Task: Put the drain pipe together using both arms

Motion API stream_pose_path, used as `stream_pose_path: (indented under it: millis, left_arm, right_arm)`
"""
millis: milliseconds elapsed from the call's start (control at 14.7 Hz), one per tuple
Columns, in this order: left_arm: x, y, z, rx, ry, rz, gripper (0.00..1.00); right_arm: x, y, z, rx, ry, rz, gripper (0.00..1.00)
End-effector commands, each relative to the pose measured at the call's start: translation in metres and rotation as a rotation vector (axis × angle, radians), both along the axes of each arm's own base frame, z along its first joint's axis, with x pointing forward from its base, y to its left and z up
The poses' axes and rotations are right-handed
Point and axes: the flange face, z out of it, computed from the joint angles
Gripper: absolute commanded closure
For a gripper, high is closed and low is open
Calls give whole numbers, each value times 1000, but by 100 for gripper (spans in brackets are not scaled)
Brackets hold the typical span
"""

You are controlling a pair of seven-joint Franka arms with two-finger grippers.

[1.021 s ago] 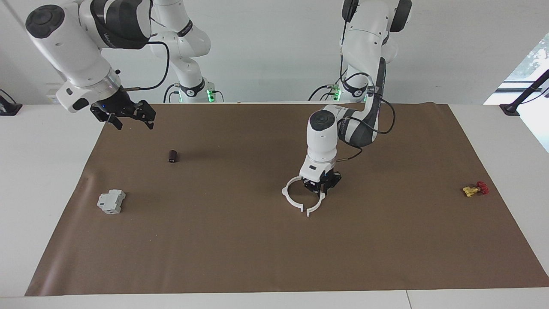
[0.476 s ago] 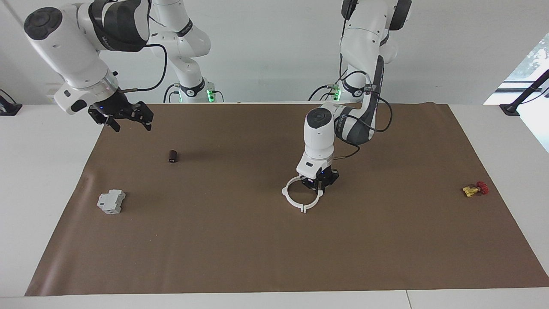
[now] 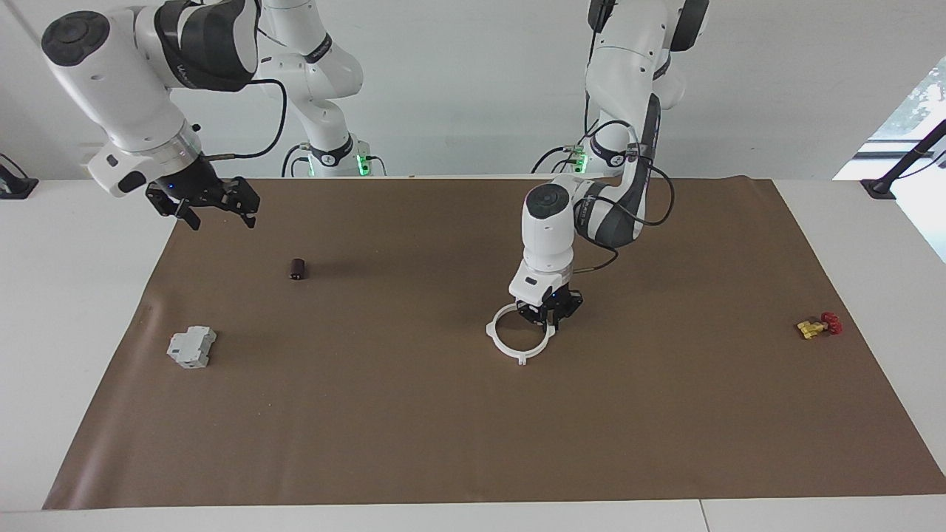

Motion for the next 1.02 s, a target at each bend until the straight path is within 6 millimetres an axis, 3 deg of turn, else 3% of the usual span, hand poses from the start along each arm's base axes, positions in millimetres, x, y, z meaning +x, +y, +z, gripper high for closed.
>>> stream_pose_path:
  millis: [0, 136, 204, 408, 681, 817, 953]
  left_arm:
    - [-18, -3, -11, 12, 10, -24, 100]
    - [-17, -4, -10, 7, 7, -22, 100]
    - [-18, -5, -11, 8, 8, -24, 88]
    - [-18, -5, -10, 8, 7, -25, 3]
    - [-15, -3, -2, 1, -4, -25, 0]
    - [-7, 9, 21, -17, -29, 0, 0]
    - [6, 35, 52, -44, -60, 47, 0]
  right_arm:
    - [-1, -4, -1, -15, -16, 32, 0]
    - [0, -5, 1, -16, -22, 47, 0]
    - [0, -8, 2, -16, -24, 53, 0]
    - [-2, -23, 7, 2, -28, 22, 0]
    - [-4, -23, 29, -3, -64, 20, 0]
    - [-4, -17, 42, -6, -48, 26, 0]
    - [-4, -14, 53, -11, -35, 31, 0]
